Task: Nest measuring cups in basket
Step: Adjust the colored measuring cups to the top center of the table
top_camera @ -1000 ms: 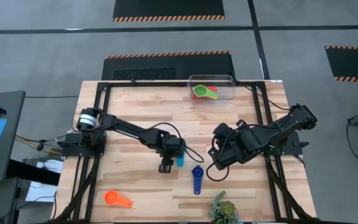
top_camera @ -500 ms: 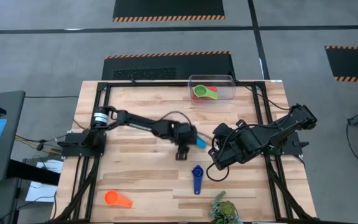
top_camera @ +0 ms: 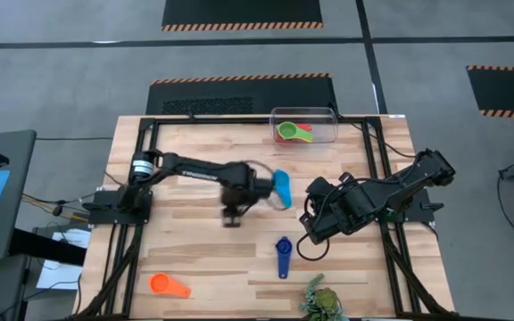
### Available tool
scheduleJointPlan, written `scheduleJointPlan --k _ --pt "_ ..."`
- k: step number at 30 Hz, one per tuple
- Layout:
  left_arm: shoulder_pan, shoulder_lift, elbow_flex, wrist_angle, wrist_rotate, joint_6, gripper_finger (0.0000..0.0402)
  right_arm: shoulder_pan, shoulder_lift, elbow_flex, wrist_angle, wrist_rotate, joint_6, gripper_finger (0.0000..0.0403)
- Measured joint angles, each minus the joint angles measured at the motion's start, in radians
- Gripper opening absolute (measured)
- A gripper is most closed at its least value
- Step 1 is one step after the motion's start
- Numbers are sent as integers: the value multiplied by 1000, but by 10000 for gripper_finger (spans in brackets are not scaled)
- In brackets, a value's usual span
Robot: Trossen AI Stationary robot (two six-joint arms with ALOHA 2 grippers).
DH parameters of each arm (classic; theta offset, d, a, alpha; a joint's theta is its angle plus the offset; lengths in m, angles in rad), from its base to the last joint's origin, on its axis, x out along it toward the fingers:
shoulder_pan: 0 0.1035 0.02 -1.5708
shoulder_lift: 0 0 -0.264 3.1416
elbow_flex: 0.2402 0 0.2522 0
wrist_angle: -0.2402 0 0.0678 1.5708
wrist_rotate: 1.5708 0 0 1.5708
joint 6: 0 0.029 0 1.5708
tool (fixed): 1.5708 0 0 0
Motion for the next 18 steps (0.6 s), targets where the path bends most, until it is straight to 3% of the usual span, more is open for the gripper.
scheduleJointPlan --k 4,9,14,18 --pt "-121 -37 -84 -147 -2 -31 153 0 0 0 0 0 0 92" --pt "-310 -196 -342 -50 82 -166 153 13 0 0 0 0 0 92" --pt "-541 -440 -577 175 183 -698 153 21 0 0 3 0 7 92" --pt "-759 -570 -667 431 180 -1124 144 14 0 0 7 0 7 92"
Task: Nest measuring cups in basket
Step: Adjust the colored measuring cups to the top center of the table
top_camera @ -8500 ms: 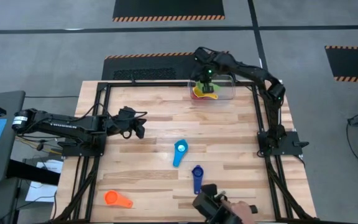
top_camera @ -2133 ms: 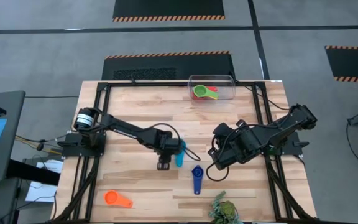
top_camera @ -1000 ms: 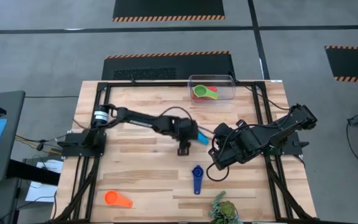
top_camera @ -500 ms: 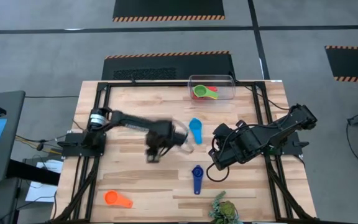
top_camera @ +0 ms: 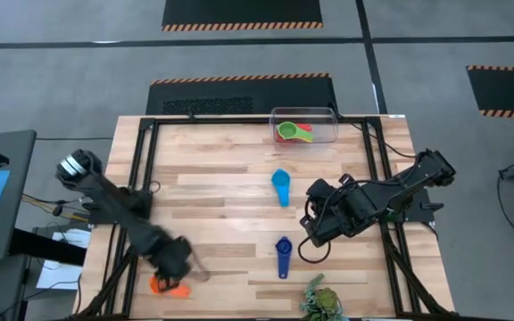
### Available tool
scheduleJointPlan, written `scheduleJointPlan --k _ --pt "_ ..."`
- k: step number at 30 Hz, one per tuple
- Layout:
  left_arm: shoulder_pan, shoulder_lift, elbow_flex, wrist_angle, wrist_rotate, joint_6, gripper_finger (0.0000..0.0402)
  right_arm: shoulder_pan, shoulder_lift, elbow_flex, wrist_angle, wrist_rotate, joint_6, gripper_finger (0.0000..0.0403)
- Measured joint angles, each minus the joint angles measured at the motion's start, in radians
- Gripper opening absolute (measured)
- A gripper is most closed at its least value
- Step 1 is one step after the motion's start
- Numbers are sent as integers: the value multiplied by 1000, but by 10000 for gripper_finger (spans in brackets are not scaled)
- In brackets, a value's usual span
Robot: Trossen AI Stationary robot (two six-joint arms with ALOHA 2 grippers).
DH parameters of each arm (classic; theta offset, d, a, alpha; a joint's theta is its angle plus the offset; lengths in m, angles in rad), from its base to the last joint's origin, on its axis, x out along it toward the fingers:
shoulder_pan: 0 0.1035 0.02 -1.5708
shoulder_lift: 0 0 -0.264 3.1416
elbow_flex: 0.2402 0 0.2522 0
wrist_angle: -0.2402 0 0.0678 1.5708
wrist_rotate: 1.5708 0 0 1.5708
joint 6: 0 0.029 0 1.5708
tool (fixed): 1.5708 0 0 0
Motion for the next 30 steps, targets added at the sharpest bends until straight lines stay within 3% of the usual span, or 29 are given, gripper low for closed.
scheduleJointPlan --k 4,9,11,19,23,27,30 --pt "-165 -15 -2 83 -10 -258 110 -20 0 0 1 0 0 92" --pt "-295 22 -1 103 12 -402 39 -41 0 0 2 0 0 92" --pt "-322 43 -1 118 11 -425 11 -45 0 0 2 0 0 92" --pt "-336 168 0 164 63 -350 0 -48 0 0 21 0 0 92" --pt "-236 225 0 134 -58 -199 0 -47 0 0 31 0 1 92" --pt "7 243 -1 66 -220 27 0 -50 0 0 35 0 1 92" --pt "140 225 -2 70 -216 133 0 -55 0 0 38 -3 1 92"
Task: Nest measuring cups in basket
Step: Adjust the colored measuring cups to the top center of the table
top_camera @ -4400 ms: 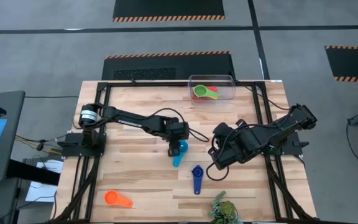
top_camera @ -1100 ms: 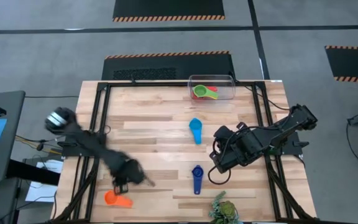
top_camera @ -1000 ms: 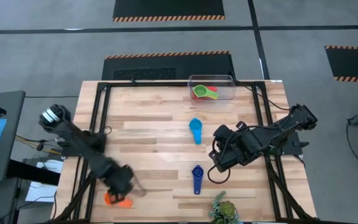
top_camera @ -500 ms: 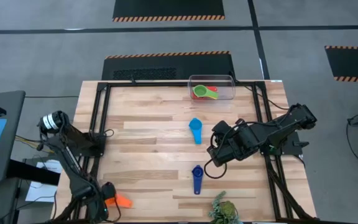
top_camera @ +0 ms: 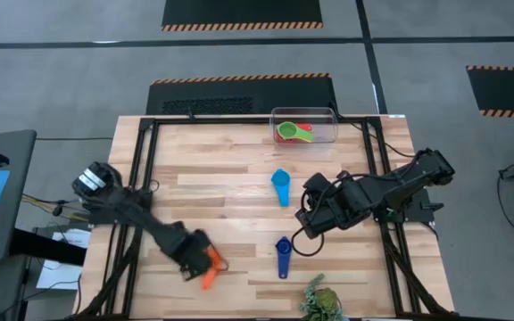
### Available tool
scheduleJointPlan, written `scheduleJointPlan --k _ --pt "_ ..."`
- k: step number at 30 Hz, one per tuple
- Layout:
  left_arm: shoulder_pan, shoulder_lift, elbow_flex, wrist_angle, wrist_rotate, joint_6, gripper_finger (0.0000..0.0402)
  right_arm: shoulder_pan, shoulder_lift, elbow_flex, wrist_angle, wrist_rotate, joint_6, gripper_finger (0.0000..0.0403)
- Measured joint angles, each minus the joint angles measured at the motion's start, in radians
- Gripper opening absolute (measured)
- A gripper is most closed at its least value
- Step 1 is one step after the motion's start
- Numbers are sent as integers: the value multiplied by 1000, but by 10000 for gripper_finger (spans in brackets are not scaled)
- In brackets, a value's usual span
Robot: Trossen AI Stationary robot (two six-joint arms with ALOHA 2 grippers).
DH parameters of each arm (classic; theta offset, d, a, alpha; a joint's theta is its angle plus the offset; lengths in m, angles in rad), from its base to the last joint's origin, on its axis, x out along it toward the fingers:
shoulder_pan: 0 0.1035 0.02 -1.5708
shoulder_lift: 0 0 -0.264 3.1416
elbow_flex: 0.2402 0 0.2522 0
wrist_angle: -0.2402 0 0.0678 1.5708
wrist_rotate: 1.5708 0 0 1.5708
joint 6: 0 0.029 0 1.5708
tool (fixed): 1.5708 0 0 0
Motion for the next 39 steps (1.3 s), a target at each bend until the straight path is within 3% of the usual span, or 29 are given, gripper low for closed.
scheduleJointPlan --k 6,10,15,21,32,39 --pt "-50 -72 1 16 87 32 0 8 0 0 -7 -15 -6 92" --pt "-78 -80 1 123 98 92 0 17 0 0 -9 -24 -8 92" --pt "59 -34 1 167 48 269 0 20 0 0 -4 -24 -1 92" --pt "189 71 38 248 138 473 0 20 0 0 -12 -31 -1 92" --pt "270 85 84 315 72 635 0 19 0 0 -45 -34 -31 92" --pt "357 85 87 430 88 672 0 19 0 0 -45 -62 -34 92"
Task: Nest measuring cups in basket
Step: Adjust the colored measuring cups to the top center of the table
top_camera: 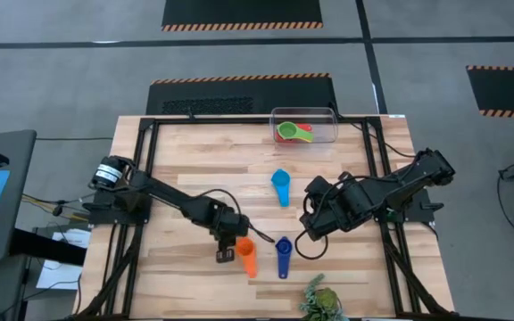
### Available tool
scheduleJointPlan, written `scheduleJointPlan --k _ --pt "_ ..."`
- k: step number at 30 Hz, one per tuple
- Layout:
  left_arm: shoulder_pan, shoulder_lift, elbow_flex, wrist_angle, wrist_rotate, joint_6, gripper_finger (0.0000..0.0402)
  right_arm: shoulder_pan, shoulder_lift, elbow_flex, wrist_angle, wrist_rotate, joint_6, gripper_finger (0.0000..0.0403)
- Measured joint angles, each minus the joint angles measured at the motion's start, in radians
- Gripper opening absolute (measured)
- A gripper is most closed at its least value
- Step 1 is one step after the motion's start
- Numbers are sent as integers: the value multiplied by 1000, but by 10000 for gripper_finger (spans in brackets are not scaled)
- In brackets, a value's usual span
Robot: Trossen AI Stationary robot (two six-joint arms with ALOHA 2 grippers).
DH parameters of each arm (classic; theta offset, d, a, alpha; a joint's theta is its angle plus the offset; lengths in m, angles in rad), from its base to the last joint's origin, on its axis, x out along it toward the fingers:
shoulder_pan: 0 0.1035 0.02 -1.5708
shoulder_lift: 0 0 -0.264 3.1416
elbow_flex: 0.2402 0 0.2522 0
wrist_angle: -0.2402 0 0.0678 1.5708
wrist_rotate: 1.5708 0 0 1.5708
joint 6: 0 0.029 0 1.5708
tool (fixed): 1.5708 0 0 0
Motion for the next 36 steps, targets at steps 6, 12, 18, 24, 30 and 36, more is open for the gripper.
scheduleJointPlan --k 6,12,18,24,30,36 --pt "2 -1 96 -266 38 -28 0 1 0 0 1 -15 0 92" --pt "-126 15 120 -107 95 -34 0 1 0 0 0 -14 0 92" --pt "-137 106 149 -180 -35 -11 0 2 0 0 2 -15 0 92" --pt "-133 178 180 -169 -1 -62 0 10 0 0 0 -14 -80 92" --pt "-100 203 306 -129 -39 -61 0 9 0 0 2 -14 -162 92" --pt "-22 198 372 -39 -140 -63 0 20 0 0 0 -13 -214 92"
